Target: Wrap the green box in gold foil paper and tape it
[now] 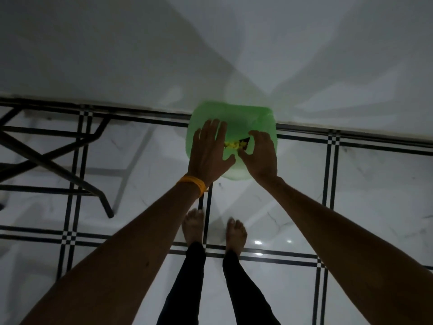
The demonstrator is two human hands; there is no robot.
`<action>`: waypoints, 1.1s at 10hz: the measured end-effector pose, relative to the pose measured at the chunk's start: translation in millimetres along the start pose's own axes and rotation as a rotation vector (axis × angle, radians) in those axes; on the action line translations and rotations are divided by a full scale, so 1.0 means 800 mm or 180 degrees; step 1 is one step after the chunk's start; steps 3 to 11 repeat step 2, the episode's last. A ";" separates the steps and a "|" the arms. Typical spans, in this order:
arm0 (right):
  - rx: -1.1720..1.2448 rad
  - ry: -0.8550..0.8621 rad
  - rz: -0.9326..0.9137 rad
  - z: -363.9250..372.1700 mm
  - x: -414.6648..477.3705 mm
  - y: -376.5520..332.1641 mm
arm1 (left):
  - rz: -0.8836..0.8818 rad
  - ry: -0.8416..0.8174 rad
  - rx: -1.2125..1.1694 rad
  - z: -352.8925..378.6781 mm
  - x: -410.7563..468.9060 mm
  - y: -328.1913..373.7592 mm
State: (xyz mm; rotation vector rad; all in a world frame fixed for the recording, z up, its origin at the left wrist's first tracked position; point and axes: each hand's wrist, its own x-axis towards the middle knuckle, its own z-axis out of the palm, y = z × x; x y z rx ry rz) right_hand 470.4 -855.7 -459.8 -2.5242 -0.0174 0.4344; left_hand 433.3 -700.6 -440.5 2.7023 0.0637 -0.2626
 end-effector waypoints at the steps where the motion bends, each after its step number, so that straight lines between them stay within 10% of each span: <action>1: -0.0581 -0.0078 -0.0242 -0.017 -0.017 -0.007 | 0.0093 0.0058 0.0194 -0.017 -0.010 0.006; 11: -0.0885 -0.0085 -0.0381 -0.039 -0.036 -0.020 | 0.0151 0.0187 0.0295 -0.040 -0.027 0.015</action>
